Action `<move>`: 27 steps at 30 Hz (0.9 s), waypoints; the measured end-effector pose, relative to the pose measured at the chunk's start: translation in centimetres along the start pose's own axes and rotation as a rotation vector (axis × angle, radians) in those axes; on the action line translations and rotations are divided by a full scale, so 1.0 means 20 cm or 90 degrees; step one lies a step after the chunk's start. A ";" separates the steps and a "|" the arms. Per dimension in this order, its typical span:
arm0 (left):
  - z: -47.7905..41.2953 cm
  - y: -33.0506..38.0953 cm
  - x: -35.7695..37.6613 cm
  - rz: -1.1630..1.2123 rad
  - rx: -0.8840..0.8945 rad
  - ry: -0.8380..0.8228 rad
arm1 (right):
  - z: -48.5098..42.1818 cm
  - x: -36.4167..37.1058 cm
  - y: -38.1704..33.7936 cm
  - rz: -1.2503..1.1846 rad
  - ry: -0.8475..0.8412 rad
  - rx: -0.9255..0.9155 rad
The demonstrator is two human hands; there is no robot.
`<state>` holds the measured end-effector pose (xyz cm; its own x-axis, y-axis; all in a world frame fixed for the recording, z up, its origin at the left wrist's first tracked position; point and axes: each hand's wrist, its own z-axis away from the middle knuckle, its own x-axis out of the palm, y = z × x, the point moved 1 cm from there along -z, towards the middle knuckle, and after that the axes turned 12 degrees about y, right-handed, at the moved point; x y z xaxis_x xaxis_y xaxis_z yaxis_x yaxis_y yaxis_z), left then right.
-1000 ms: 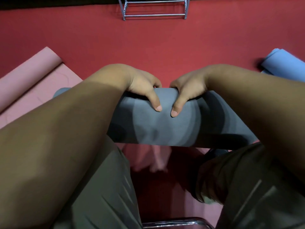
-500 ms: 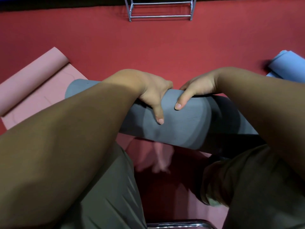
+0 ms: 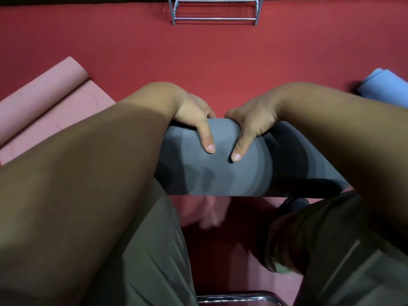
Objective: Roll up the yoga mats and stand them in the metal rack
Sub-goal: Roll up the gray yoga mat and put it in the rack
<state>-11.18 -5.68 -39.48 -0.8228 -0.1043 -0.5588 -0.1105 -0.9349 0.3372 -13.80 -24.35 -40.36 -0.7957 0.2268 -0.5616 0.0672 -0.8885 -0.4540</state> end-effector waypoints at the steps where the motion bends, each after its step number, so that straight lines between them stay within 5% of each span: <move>1: 0.01 0.00 0.00 0.002 -0.006 -0.008 | -0.01 0.01 0.00 0.016 0.013 -0.004; 10: 0.05 0.08 0.05 0.000 -0.012 -0.013 | -0.01 0.03 0.14 -0.086 -0.031 0.026; 19: 0.01 0.14 0.10 -0.240 0.045 0.065 | 0.00 0.04 0.15 -0.148 -0.084 0.040; 27: 0.01 0.06 0.05 -0.135 0.051 0.010 | 0.00 0.01 0.09 -0.143 -0.062 0.046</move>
<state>-12.28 -6.91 -39.59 -0.7680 0.0860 -0.6346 -0.3247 -0.9064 0.2701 -13.85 -25.82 -41.30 -0.8402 0.3858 -0.3811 -0.1591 -0.8472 -0.5069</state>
